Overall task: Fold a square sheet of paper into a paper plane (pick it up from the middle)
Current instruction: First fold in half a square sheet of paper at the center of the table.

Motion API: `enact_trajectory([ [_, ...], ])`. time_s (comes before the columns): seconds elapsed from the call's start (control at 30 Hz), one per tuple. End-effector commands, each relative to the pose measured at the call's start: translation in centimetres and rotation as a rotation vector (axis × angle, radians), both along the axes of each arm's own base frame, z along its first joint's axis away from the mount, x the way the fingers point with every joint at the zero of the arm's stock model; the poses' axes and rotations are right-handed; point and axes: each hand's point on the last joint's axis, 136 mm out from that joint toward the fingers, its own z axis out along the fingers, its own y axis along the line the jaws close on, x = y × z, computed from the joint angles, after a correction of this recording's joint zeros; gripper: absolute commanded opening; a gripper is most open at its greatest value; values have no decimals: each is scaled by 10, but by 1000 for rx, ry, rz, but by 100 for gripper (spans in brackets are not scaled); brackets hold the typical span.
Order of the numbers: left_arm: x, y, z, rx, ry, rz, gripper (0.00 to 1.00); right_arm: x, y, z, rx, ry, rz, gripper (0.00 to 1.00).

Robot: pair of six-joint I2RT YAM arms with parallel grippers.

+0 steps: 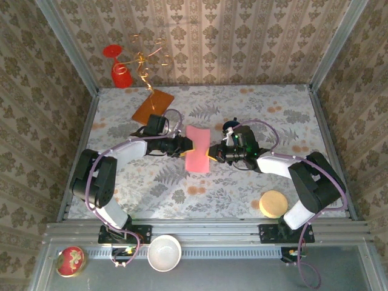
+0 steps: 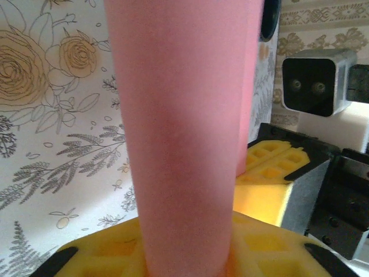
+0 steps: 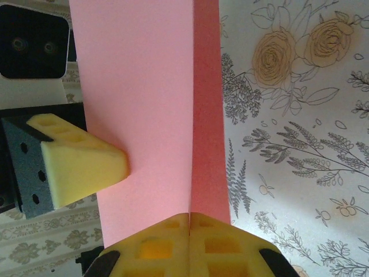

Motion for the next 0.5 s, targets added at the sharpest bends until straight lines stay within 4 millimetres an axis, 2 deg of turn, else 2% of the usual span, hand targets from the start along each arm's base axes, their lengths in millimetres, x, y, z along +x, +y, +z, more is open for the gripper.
enact_trajectory([
  [0.0,-6,6,-26,62,50,17,38,-4,-3,-3,-46,7,-13,3],
  [0.07,-6,10,-36,91,64,29,43,-6,-4,-8,-74,30,-13,2],
  [0.13,-16,4,-45,111,81,7,47,-10,-4,-17,-115,65,-15,2],
  [0.3,-16,18,-63,177,99,45,58,-12,2,-35,-177,122,-12,1],
  [0.47,-12,39,-61,223,78,86,65,-9,14,-38,-207,120,4,1],
])
